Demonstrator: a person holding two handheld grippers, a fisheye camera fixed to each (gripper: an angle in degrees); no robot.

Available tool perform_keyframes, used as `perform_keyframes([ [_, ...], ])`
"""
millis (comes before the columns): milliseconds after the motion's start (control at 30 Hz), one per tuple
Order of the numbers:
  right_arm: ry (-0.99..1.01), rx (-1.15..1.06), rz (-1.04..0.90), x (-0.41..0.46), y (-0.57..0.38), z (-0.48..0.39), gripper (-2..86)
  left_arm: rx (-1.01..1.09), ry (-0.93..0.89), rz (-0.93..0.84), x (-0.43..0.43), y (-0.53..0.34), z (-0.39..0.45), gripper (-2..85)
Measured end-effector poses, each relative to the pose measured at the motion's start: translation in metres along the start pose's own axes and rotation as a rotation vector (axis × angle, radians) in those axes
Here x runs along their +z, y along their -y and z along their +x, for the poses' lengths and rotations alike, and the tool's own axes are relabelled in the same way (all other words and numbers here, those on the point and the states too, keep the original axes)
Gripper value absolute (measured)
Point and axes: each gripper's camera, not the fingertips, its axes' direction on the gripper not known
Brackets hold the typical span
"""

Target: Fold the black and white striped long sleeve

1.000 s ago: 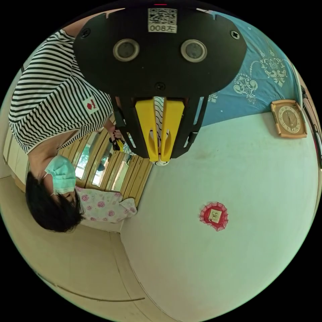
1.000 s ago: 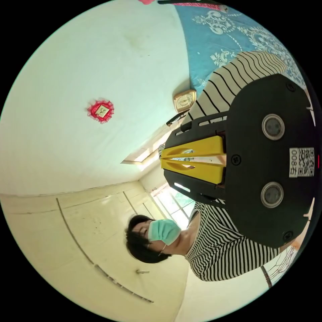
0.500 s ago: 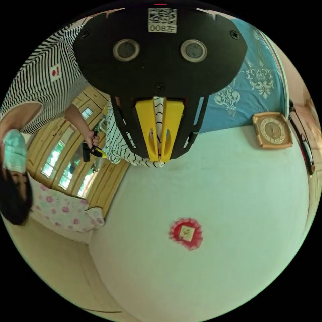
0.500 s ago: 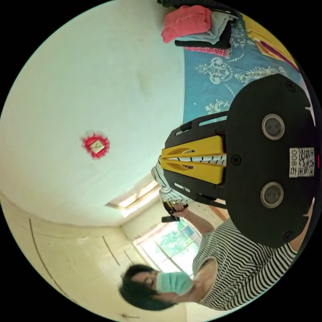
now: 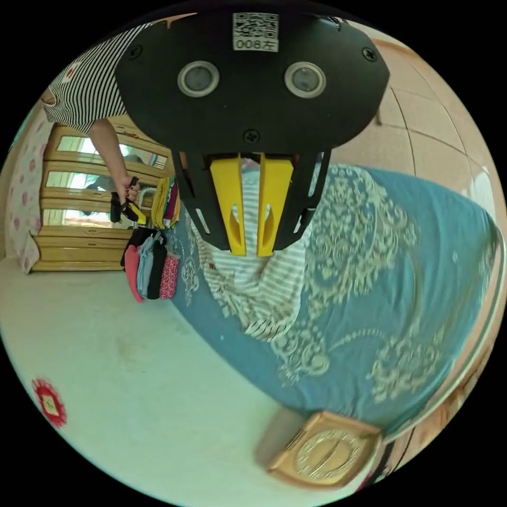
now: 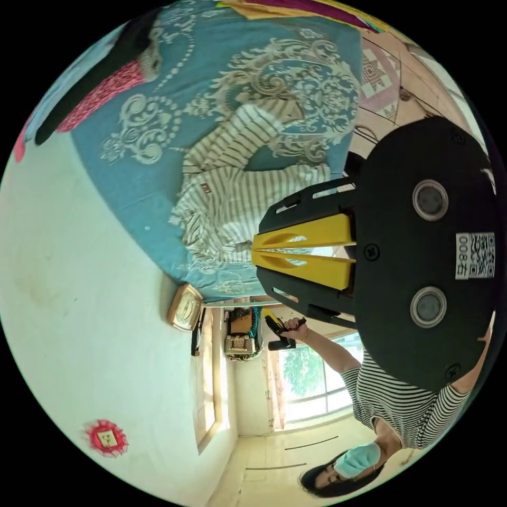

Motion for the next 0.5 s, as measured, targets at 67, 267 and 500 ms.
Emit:
perform_keyframes([
  [67,0.008,0.085,-0.046,0.018,-0.026,0.035,0.1,-0.079,-0.034,-0.078,0.022,-0.051,-0.034,3.6],
  [267,0.020,0.259,-0.132,0.062,-0.084,0.117,0.0,-0.157,-0.074,-0.294,0.090,-0.175,-0.062,4.5],
  [500,0.000,0.222,-0.303,0.113,-0.083,0.205,0.0,-0.048,0.008,-0.298,0.142,-0.246,-0.055,7.3],
])
